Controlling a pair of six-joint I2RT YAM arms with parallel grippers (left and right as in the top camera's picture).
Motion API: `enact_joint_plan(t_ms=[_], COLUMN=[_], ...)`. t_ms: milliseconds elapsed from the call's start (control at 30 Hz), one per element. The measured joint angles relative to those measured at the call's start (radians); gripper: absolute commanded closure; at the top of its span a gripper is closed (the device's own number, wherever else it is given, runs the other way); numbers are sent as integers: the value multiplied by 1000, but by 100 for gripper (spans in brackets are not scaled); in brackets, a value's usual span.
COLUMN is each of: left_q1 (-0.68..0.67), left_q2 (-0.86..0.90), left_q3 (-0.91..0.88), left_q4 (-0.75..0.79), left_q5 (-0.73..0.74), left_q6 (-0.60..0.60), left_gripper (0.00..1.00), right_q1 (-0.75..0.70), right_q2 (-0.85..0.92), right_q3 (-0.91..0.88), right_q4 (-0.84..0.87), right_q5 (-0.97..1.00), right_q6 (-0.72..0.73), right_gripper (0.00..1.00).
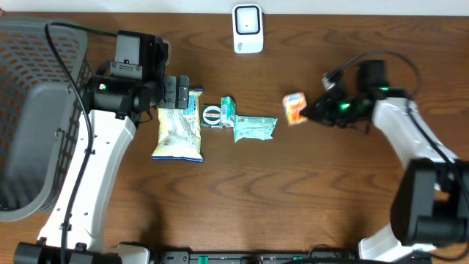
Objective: Scan the item barcode
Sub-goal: 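Lift the orange Kleenex pack with the right gripper and pull it right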
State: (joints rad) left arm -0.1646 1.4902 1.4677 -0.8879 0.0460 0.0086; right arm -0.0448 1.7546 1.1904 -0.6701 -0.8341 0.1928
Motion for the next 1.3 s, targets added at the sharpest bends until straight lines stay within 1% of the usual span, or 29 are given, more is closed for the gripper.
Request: enact_joint_plan(t_ms=[133, 333, 500, 833, 1100, 1200, 1300], left_q1=[0, 0, 0, 0, 0, 0, 0], left_q2=[0, 0, 0, 0, 0, 0, 0], left_q3=[0, 0, 0, 0, 0, 0, 0], left_q4=[0, 0, 0, 0, 0, 0, 0], left_q5=[0, 0, 0, 0, 0, 0, 0], left_q6=[0, 0, 0, 0, 0, 0, 0], left_gripper=[2, 2, 2, 2, 2, 2, 3], right_q1=[-67, -84, -84, -84, -84, -80, -52], right_q2=[-19, -18, -18, -24, -127, -159, -164], right_q3=[10, 10, 10, 10, 10, 10, 10], right_q4=[36, 109, 130, 131, 159, 165, 150], right_q5=[-215, -514, -631, -685, -691, -648, -519], right_q6=[-19, -34, -14, 131, 164, 163, 164], right_gripper=[99, 99, 99, 99, 99, 99, 99])
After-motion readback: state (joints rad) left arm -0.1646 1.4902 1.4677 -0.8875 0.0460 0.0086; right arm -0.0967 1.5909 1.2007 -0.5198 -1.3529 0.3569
